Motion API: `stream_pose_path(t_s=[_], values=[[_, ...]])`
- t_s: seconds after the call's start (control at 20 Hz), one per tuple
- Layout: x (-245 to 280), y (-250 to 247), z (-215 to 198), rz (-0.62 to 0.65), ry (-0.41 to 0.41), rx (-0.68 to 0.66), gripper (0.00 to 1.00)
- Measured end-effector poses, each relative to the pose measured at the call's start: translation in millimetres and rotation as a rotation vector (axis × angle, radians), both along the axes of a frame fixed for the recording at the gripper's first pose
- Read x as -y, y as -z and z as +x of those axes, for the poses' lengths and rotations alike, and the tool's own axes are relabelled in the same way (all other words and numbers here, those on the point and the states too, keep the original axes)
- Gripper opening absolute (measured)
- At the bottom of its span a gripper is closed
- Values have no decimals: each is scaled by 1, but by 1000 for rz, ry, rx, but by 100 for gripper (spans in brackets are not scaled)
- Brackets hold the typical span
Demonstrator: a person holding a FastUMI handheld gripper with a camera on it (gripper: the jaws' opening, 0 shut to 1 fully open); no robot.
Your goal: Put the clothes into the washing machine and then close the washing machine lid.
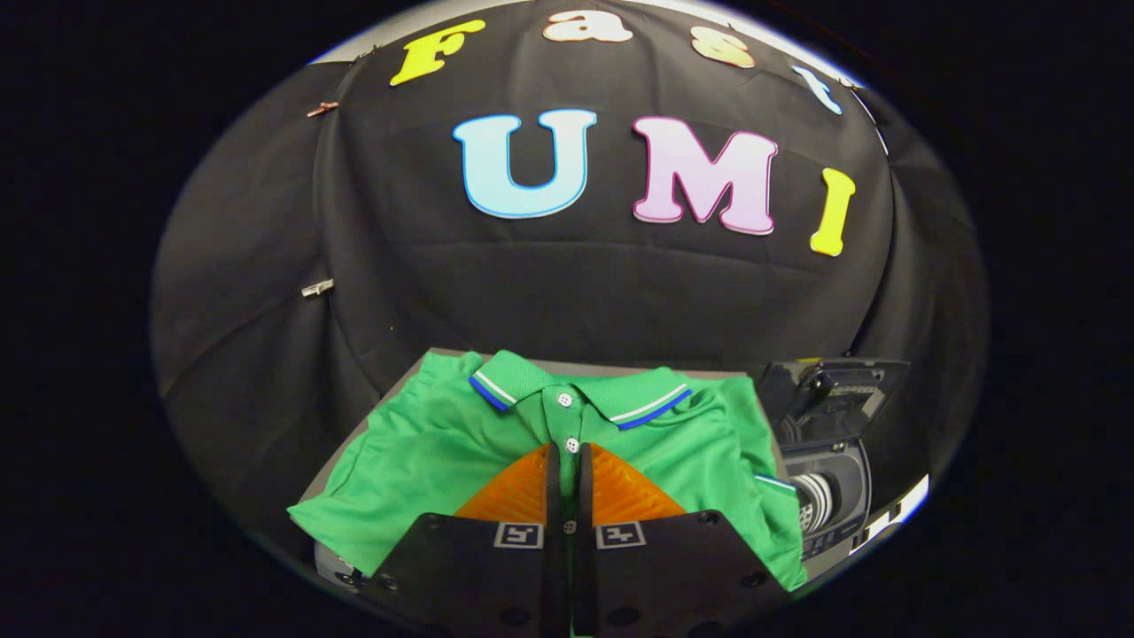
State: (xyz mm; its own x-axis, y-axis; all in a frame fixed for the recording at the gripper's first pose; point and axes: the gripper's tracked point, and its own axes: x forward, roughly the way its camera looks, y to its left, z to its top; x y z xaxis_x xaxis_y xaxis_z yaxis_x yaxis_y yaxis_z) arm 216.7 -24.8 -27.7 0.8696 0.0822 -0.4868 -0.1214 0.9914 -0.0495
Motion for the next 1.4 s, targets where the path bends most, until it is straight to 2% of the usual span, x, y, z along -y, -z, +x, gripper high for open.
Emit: stream_pose_path(t_s=[0.35, 0.65, 1.1, 1.4], values=[[32, -33, -13, -71, 31, 97, 7], [74, -47, -18, -33, 21, 106, 7], [191, -57, -28, -56, -14, 136, 7], [276, -46, -22, -43, 32, 113, 7]])
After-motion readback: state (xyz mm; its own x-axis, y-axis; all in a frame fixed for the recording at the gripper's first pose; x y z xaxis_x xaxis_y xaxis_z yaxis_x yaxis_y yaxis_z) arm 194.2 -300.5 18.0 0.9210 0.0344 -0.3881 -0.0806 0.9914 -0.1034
